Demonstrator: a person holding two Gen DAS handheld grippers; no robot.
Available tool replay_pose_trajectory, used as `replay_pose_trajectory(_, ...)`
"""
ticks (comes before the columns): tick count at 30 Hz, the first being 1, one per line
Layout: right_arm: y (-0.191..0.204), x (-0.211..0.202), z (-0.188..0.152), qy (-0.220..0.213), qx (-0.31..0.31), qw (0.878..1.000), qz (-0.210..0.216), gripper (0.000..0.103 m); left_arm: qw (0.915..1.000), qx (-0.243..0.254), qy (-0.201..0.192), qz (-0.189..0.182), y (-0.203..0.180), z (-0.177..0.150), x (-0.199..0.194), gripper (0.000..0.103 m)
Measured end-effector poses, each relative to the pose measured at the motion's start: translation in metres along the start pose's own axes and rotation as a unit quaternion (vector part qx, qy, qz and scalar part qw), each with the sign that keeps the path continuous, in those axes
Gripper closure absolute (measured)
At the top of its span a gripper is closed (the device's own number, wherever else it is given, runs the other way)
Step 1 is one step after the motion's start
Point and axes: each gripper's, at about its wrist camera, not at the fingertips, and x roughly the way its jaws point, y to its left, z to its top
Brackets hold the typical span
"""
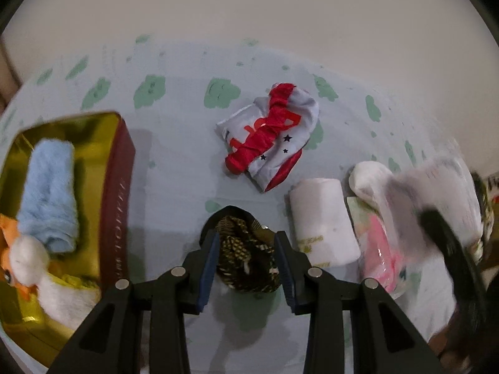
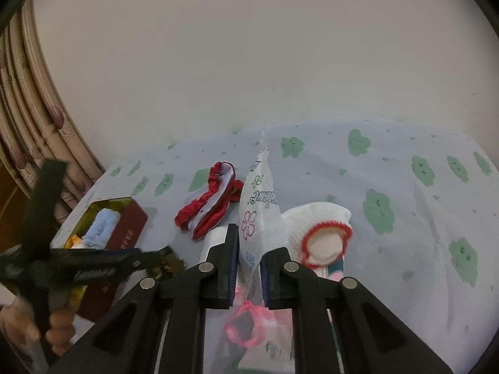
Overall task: Organize soft objects
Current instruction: 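Grasp the dark patterned pouch with the left gripper while the right holds the wipes packet, then carry the dark pouch into the gold tin and release it with the left gripper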
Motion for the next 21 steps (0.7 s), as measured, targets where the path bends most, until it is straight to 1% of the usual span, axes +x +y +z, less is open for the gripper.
replay_pose_trajectory(2,0.001,-0.009,-0.003,-0.007,0.008,1.0,0.01,0.092,0.9997,-0.02,0.016,-0.001,0.003,0.004,0.007,0.066)
replay_pose_trajectory(3,0.002,-0.011,-0.004,-0.007,0.01,1.0,0.016,0.092,0.9995,-0.025,0.019,0.004,0.004,0.005,0.01,0.066)
replay_pose_trajectory(5,0.004,-0.016,-0.005,-0.013,0.009,1.0,0.022,0.092,0.9993,-0.021,0.017,0.027,0.003,0.008,0.013,0.066)
replay_pose_trajectory(7,0.005,-0.017,-0.005,-0.013,0.007,0.999,0.029,0.092,0.999,-0.022,0.024,0.032,0.002,0.01,0.017,0.066)
replay_pose_trajectory(8,0.006,-0.018,-0.005,-0.014,0.006,0.999,0.031,0.092,0.9989,-0.028,0.028,0.027,0.002,0.01,0.019,0.062)
replay_pose_trajectory(9,0.007,-0.017,-0.005,-0.013,0.004,0.999,0.032,0.092,0.9987,-0.033,0.03,0.024,0.002,0.011,0.02,0.051)
replay_pose_trajectory(10,0.007,-0.017,-0.006,-0.01,0.003,0.999,0.034,0.092,0.9985,-0.039,0.031,0.022,0.003,0.012,0.021,0.045)
replay_pose_trajectory(14,0.008,-0.014,-0.008,-0.005,0.003,0.999,0.041,0.092,0.9977,-0.051,0.036,0.025,0.003,0.012,0.026,0.043)
replay_pose_trajectory(17,0.007,-0.014,-0.008,-0.003,0.004,0.999,0.045,0.092,0.9968,-0.058,0.045,0.033,0.003,0.01,0.031,0.042)
replay_pose_trajectory(20,0.007,-0.012,-0.009,0.0,0.004,0.999,0.045,0.092,0.9965,-0.052,0.053,0.037,0.001,0.007,0.039,0.042)
replay_pose_trajectory(21,0.007,-0.012,-0.009,0.0,0.004,0.999,0.044,0.092,0.9968,-0.045,0.05,0.043,-0.001,0.005,0.04,0.042)
